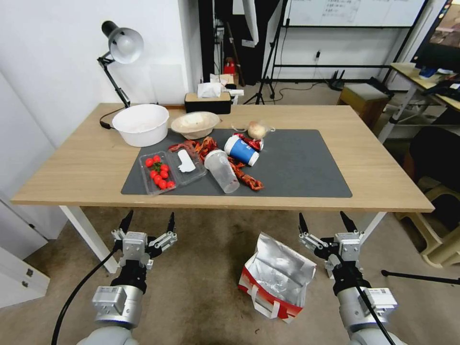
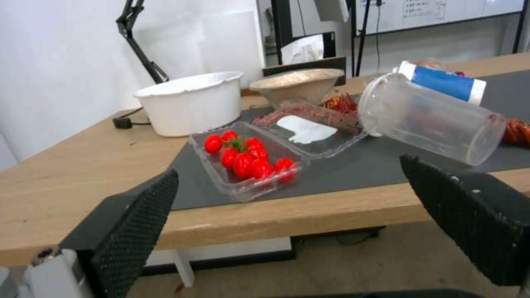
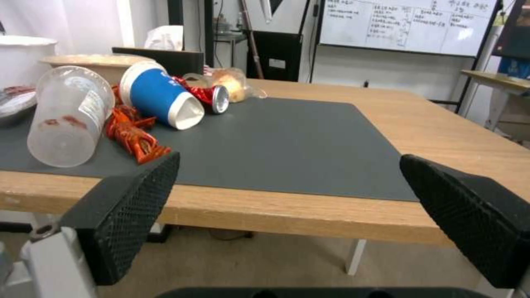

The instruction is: Pick up the food delivery bag from the floor and place it on the table.

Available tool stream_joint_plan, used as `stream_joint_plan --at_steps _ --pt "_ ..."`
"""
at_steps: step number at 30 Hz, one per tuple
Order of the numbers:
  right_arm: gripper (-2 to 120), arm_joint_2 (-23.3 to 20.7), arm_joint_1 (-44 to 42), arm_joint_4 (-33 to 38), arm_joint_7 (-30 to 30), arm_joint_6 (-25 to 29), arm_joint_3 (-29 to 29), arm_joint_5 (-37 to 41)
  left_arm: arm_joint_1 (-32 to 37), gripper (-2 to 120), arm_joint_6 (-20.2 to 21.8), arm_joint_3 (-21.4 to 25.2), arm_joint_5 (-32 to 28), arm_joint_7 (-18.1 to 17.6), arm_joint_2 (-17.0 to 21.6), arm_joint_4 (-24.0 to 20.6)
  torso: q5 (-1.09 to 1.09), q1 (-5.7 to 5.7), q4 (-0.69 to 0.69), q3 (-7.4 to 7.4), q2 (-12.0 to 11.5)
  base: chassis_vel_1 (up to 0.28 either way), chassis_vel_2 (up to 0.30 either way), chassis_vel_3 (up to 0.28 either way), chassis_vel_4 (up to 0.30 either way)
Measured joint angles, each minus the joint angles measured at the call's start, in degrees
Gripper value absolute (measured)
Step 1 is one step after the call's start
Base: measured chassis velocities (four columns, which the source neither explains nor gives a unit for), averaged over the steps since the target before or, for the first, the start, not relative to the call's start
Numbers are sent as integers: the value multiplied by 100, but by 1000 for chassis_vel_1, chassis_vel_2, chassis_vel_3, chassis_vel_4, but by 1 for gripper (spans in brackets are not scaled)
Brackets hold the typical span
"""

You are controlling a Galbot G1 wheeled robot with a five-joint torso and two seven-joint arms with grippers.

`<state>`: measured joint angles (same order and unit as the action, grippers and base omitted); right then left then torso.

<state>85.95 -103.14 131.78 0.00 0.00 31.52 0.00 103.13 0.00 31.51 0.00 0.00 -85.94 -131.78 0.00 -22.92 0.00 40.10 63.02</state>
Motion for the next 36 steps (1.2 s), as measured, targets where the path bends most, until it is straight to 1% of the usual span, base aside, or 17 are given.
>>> stream_joint_plan --at_steps 21,22,23,24,25,26,27,28,29,30,32,36 --pt "100 -4 5 0 1 -13 1 11 -1 100 2 -2 0 0 -3 0 0 0 0 0 0 0 0 0 0" --pt "100 -40 60 40 13 -132 14 105 -12 100 31 -22 -16 0 -31 -8 1 0 -2 0 0 0 0 0 0" --pt "100 -91 145 117 34 -294 50 228 -41 100 128 -72 -63 -9 -105 -55 2 0 0 0 0 0 0 0 0" --pt "100 -91 145 117 34 -294 50 228 -41 100 128 -72 -63 -9 -105 -55 2 0 0 0 0 0 0 0 0" --pt "100 -189 303 256 75 -607 109 466 -134 100 392 -241 -203 -35 -322 -210 -1 0 1 0 0 0 0 0 0" --pt "100 -269 431 365 109 -868 155 660 -205 100 599 -379 -313 -56 -494 -330 1 0 0 0 0 0 0 0 0" --pt "100 -328 528 452 135 -1063 193 809 -237 100 688 -431 -357 -64 -563 -380 2 0 0 0 0 0 0 0 0" --pt "100 -328 528 452 135 -1063 193 809 -237 100 688 -431 -357 -64 -563 -380 2 0 0 0 0 0 0 0 0" --pt "100 -417 671 573 174 -1351 246 1025 -257 100 762 -465 -392 -77 -614 -415 3 0 0 0 0 0 0 0 0" --pt "100 -489 780 648 183 -1515 281 1193 -265 100 767 -474 -412 -78 -622 -418 0 -1 0 0 0 0 0 0 0" --pt "100 -559 870 645 143 -1538 288 1344 -276 100 719 -453 -436 -66 -632 -383 -2 0 2 0 0 0 0 0 0" --pt "100 -609 924 575 87 -1521 240 1448 -292 100 606 -358 -455 17 -634 -292 1 0 0 0 0 0 0 0 0"
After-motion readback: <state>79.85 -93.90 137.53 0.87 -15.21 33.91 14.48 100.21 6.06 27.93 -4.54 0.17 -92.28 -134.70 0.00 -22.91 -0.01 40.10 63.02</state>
